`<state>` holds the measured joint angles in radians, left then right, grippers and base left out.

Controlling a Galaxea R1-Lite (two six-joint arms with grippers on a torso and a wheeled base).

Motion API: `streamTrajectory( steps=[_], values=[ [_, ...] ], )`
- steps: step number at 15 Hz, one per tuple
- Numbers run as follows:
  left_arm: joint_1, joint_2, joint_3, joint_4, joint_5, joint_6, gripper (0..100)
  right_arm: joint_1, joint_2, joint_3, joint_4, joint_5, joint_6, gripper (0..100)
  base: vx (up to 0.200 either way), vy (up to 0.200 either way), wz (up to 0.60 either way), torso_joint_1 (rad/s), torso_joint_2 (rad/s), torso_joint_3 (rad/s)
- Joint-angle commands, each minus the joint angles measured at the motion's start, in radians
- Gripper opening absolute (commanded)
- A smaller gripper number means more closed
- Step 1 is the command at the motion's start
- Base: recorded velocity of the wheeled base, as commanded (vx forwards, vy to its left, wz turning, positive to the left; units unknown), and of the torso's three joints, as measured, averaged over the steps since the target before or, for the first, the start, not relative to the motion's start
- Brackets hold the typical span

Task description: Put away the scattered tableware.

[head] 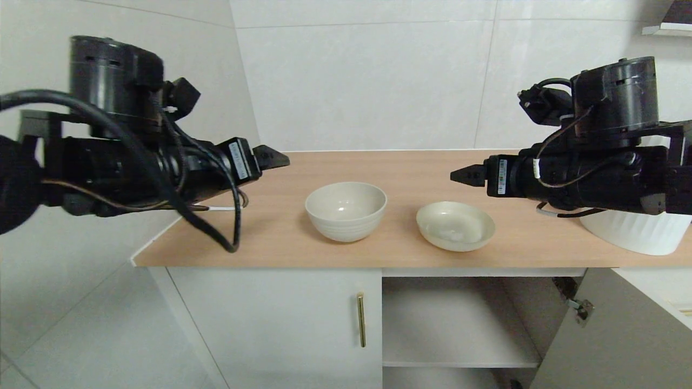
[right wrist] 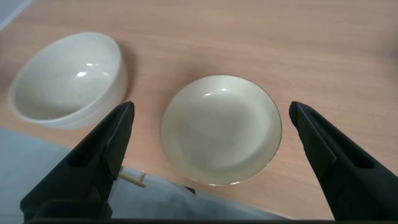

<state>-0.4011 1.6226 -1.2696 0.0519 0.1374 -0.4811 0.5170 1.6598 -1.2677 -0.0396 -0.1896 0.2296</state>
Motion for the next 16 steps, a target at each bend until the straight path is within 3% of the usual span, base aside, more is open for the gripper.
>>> streamTrajectory(
  steps=[1, 13, 14, 16],
  values=[
    [-0.042, 0.175, -0.034, -0.078, 0.077, -0.028, 100, -0.002, 0.021, -0.002, 0.0, -0.002, 0.001, 100, 0.0, 0.0, 0.0, 0.0, 0.0, 0.0],
    [-0.064, 0.27, -0.033, -0.106, 0.079, -0.028, 100, -0.009, 0.02, -0.001, -0.002, -0.002, 0.001, 100, 0.0, 0.0, 0.0, 0.0, 0.0, 0.0],
    [-0.07, 0.267, -0.03, -0.106, 0.079, -0.028, 0, -0.011, 0.02, -0.001, 0.0, -0.002, 0.001, 100, 0.0, 0.0, 0.0, 0.0, 0.0, 0.0],
    [-0.081, 0.258, -0.022, -0.104, 0.079, -0.027, 0, -0.014, 0.021, -0.001, 0.0, -0.001, 0.001, 100, 0.0, 0.0, 0.0, 0.0, 0.0, 0.0]
  ],
)
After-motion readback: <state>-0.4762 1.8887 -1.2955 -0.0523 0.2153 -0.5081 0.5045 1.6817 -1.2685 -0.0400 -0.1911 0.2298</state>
